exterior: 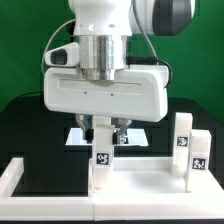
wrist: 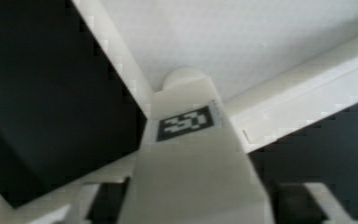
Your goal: Assemble desk
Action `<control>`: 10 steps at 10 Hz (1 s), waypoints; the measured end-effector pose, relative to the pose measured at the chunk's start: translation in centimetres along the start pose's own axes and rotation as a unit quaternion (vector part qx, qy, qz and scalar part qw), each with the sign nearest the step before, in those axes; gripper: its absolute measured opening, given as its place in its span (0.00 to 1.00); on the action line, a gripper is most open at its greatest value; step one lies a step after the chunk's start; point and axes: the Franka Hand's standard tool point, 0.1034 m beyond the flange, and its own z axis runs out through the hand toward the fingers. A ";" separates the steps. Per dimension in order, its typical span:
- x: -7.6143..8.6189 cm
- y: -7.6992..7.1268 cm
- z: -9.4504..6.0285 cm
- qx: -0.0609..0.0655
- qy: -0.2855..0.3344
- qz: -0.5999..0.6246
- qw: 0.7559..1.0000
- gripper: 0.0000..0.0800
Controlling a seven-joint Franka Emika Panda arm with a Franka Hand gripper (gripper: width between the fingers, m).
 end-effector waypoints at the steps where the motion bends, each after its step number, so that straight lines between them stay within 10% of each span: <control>1: 0.0 0.0 0.0 0.000 0.000 0.038 0.999 0.36; 5: 0.2 0.2 0.1 0.004 0.006 0.248 0.969 0.36; 10: 0.4 -0.2 0.3 0.018 -0.033 0.567 0.823 0.36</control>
Offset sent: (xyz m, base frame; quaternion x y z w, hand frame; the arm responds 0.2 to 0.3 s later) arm -0.0078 -0.0128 -0.0117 -0.0377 0.0473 0.3028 0.9511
